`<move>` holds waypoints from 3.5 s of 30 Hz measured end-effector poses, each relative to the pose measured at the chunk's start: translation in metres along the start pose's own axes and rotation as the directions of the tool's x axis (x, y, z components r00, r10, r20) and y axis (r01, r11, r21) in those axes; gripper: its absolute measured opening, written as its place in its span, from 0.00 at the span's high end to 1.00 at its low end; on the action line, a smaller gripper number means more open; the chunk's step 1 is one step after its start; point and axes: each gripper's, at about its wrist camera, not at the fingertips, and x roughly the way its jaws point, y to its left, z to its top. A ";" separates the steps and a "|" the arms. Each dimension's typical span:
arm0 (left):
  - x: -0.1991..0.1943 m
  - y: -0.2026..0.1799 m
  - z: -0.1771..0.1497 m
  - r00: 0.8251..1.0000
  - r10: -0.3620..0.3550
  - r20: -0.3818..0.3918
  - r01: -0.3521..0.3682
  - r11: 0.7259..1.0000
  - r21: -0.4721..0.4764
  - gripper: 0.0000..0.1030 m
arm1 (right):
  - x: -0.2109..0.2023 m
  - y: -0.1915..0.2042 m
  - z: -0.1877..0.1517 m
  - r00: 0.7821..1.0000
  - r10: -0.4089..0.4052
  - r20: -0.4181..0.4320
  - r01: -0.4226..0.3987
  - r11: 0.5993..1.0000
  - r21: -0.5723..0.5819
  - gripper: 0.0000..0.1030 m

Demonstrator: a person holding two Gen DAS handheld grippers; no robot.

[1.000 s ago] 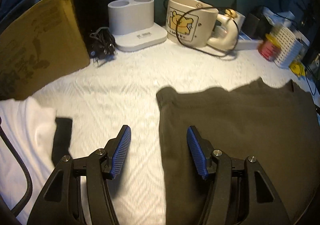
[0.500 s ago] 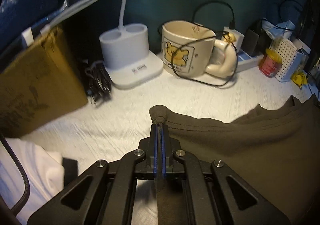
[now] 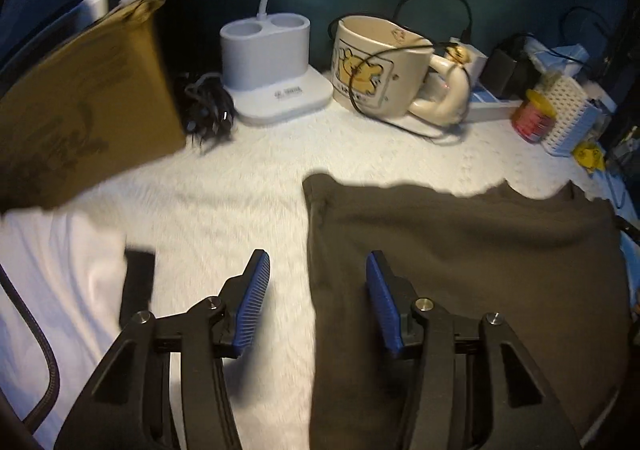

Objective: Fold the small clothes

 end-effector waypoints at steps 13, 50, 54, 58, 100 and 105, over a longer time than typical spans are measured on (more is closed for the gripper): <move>-0.023 -0.002 -0.075 0.994 -0.070 -0.086 0.074 0.996 0.041 0.51 | -0.049 -0.019 -0.070 0.997 0.043 -0.056 -0.042 0.999 0.022 0.70; -0.065 -0.014 -0.101 0.993 -0.108 0.038 0.106 0.993 0.047 0.94 | -0.101 -0.010 -0.116 0.990 -0.143 -0.011 0.144 0.988 0.061 0.85; -0.077 -0.026 -0.101 0.986 -0.143 0.082 0.137 0.987 0.082 0.63 | -0.117 -0.007 -0.125 0.990 -0.140 0.004 0.139 0.987 0.076 0.73; -0.084 -0.032 -0.105 0.977 -0.187 0.099 0.178 0.979 0.098 0.63 | -0.129 -0.003 -0.134 0.989 -0.150 0.008 0.149 0.986 0.077 0.72; -0.082 -0.052 -0.164 0.965 -0.261 0.030 0.257 0.963 0.082 0.44 | -0.164 0.004 -0.219 0.997 0.001 -0.071 0.016 0.974 0.228 0.41; -0.077 -0.050 -0.162 0.967 -0.252 0.023 0.250 0.966 0.072 0.44 | -0.159 0.011 -0.214 0.998 -0.002 -0.069 0.018 0.970 0.241 0.41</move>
